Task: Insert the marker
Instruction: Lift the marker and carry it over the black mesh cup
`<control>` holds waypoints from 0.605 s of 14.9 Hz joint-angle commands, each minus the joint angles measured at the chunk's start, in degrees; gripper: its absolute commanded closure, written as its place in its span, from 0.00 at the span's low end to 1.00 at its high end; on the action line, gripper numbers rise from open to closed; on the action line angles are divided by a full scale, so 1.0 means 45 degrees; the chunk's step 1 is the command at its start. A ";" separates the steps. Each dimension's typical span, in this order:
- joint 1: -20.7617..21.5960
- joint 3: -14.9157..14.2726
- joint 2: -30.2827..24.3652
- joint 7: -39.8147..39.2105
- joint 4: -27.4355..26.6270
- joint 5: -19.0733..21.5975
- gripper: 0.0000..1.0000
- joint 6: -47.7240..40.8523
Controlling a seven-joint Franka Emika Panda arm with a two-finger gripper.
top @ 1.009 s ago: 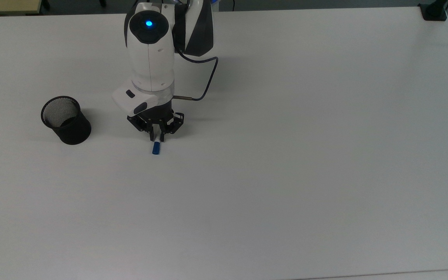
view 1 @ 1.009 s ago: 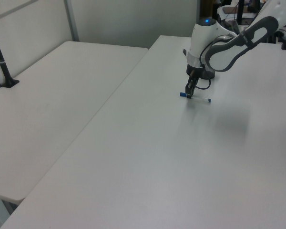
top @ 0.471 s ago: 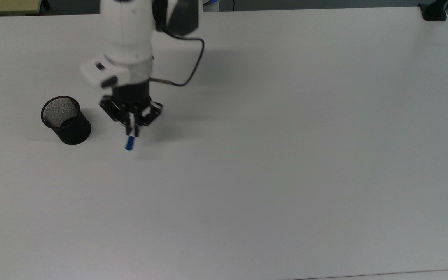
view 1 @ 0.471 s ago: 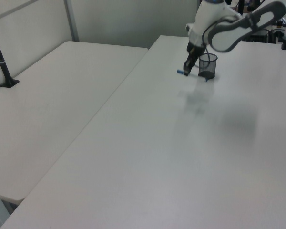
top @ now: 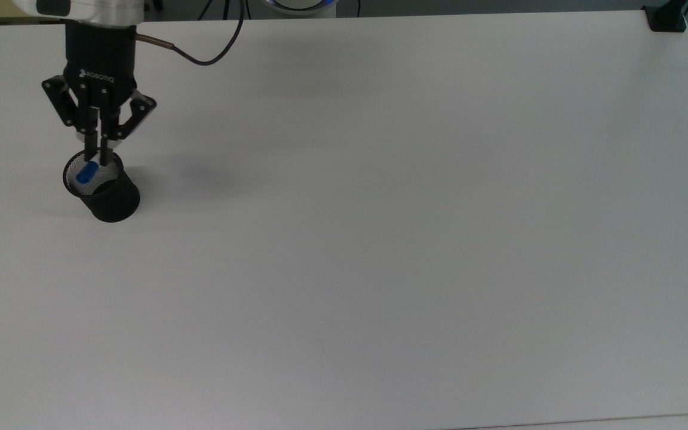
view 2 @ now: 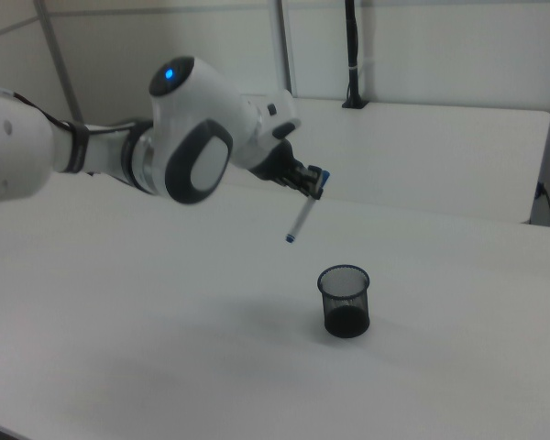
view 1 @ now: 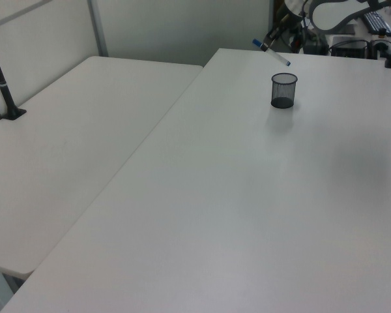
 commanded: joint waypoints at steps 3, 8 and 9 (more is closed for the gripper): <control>-0.1016 0.0032 0.0685 -0.0978 -0.1169 0.0483 1.00 0.3853; -0.1467 0.0032 0.2130 -0.1505 -0.1443 0.0445 1.00 0.6843; -0.1486 0.0032 0.2385 -0.1506 -0.1444 0.0386 1.00 0.7215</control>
